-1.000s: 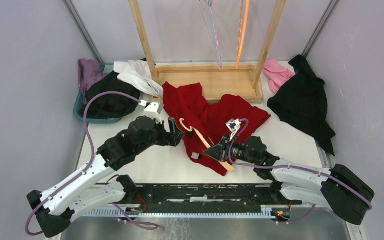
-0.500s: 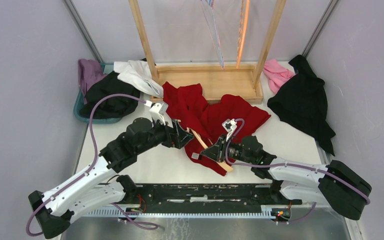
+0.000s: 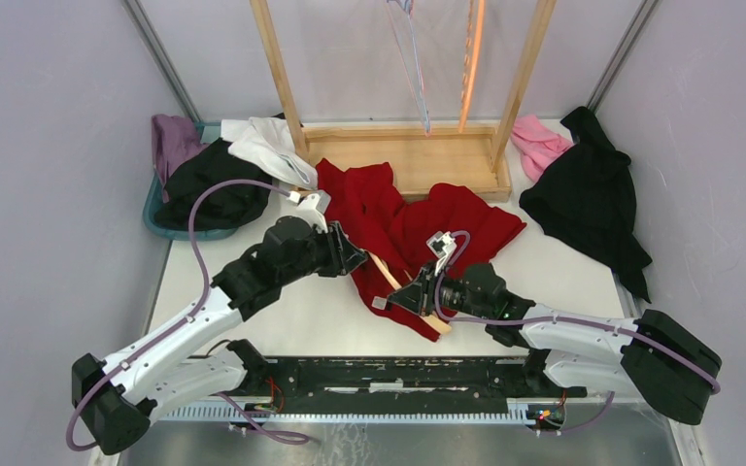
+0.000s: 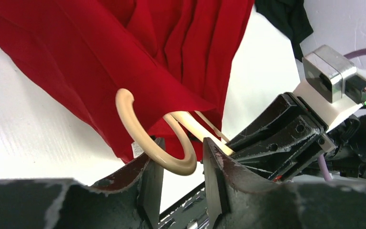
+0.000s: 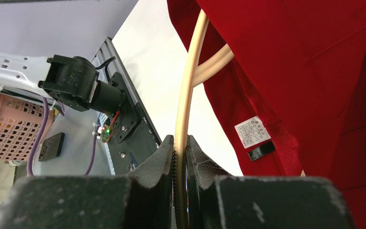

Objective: Place the skirt on the hanger
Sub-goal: Hang the skirt on the hanger.

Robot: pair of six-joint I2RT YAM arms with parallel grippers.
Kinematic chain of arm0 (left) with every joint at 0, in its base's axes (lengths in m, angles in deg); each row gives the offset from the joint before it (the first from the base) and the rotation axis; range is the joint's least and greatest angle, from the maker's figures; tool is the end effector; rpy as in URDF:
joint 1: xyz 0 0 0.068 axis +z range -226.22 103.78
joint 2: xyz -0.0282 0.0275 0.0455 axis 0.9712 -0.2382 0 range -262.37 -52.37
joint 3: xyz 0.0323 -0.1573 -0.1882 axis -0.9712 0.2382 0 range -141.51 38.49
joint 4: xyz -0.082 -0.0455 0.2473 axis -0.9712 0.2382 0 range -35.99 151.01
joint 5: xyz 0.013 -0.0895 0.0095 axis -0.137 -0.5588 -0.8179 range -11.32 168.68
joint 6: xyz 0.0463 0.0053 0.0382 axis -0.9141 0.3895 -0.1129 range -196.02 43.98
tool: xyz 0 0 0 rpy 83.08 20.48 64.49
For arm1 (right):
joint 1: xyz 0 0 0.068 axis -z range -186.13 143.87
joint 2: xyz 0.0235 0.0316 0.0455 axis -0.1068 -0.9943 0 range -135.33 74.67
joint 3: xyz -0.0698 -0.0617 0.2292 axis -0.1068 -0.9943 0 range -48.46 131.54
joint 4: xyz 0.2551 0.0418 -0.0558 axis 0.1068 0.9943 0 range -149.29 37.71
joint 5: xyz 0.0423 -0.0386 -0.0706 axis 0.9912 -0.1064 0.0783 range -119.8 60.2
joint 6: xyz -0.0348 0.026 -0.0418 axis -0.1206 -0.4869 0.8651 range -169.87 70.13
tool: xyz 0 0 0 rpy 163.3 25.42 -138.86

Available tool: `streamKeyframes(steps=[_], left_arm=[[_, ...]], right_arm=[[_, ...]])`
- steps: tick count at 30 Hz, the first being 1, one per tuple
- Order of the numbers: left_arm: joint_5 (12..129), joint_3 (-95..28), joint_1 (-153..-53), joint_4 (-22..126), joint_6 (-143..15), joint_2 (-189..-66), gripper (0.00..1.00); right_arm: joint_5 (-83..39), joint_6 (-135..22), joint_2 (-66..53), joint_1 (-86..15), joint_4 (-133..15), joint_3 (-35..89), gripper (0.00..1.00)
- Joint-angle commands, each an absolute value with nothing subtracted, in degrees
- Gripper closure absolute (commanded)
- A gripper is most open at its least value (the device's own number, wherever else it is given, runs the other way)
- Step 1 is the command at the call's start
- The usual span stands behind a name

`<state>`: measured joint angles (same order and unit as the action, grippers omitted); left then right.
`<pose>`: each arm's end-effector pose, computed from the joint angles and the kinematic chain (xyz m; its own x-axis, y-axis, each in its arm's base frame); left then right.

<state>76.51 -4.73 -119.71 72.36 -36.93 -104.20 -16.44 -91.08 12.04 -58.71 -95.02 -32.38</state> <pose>0.1680 -0.1617 0.2687 -0.7043 -0.2003 -0.6810 0.3455 0.7413 -0.5754 0.1378 0.1971 0.1635 -0.6859 0.1585 -0.7103 -0.6098 0.4075 0.6798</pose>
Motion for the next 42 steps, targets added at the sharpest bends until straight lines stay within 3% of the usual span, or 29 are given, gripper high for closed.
streamKeyframes(steps=[1, 6, 8, 16, 18, 24, 29, 33, 38, 42], left_arm=[[75.85, -7.56, -117.80, 72.73, -35.60, -103.79, 0.59], [76.15, -8.26, -116.81, 73.64, -35.41, -103.96, 0.49], [75.59, -8.17, -116.60, 73.32, -34.86, -104.23, 0.49], [72.33, -8.27, -116.17, 73.45, -33.59, -106.49, 0.91], [72.16, -8.39, -116.21, 73.93, -33.65, -106.59, 0.96], [74.27, -9.35, -116.12, 75.86, -33.86, -105.32, 0.97], [75.14, -10.25, -116.04, 76.16, -33.84, -105.00, 0.97], [75.18, -10.82, -115.93, 75.66, -33.77, -105.19, 0.97], [74.86, -11.76, -115.84, 74.86, -33.92, -106.17, 0.97], [74.18, -11.89, -115.77, 73.61, -33.26, -106.68, 0.97]], right_arm=[[-18.27, -89.31, 13.22, -59.35, -97.08, -29.59, 0.99], [-18.49, -88.90, 13.38, -59.70, -96.57, -29.56, 0.99], [-18.83, -88.72, 13.36, -60.04, -96.22, -29.56, 0.99], [-20.98, -87.57, 13.18, -61.23, -93.07, -28.51, 0.99], [-21.08, -87.42, 13.03, -61.50, -92.25, -27.98, 0.99], [-20.67, -88.05, 14.12, -61.98, -86.27, -25.49, 0.97], [-20.91, -88.45, 20.77, -62.04, -76.54, -24.60, 0.75], [-24.01, -88.16, 30.43, -62.03, -64.06, -24.22, 0.67], [-30.14, -87.88, 42.12, -62.07, -47.34, -23.55, 0.65], [-31.22, -87.84, 41.45, -62.03, -39.96, -22.80, 0.70]])
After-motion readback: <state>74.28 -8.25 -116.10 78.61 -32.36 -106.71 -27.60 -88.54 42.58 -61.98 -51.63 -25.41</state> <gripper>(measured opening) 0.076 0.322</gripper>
